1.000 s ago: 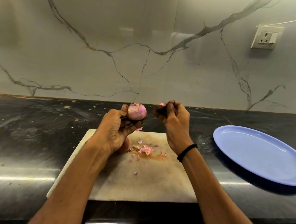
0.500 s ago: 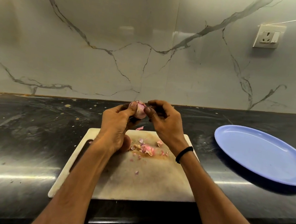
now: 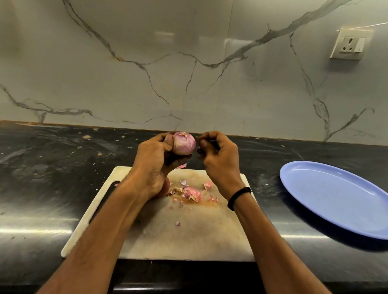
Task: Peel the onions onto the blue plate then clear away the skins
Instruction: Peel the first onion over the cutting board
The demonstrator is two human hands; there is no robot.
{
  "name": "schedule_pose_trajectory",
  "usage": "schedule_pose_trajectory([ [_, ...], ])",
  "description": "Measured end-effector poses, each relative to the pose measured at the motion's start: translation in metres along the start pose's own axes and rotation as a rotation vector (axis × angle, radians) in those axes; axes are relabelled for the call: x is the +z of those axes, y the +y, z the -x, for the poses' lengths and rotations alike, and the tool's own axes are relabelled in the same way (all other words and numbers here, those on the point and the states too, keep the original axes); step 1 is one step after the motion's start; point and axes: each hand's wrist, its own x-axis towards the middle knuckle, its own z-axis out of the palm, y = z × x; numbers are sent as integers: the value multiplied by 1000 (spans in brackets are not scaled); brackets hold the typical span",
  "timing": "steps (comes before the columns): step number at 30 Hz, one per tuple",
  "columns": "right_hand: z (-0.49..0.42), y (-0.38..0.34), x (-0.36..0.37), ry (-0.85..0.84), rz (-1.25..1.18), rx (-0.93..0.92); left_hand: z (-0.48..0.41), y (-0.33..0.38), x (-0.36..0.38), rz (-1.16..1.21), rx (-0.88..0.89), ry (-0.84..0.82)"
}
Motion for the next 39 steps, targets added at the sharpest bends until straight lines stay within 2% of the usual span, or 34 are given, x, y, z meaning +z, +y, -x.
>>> schedule_pose_trajectory([
  [4,-3,4,-9,75,54,10,3,3,0,13,-20,10],
  [10,0,3,-7,94,231,-206,2,3,-1,32,-55,43],
  [13,1,2,-6,102,291,-239,1,3,-2,45,-74,54],
  [16,3,-1,-7,53,241,-215,0,4,-2,54,-79,56],
  [23,6,-1,2,-128,233,-306,2,4,0,6,-41,46],
  [39,3,4,2,-21,270,-435,1,4,-1,-16,43,28],
])
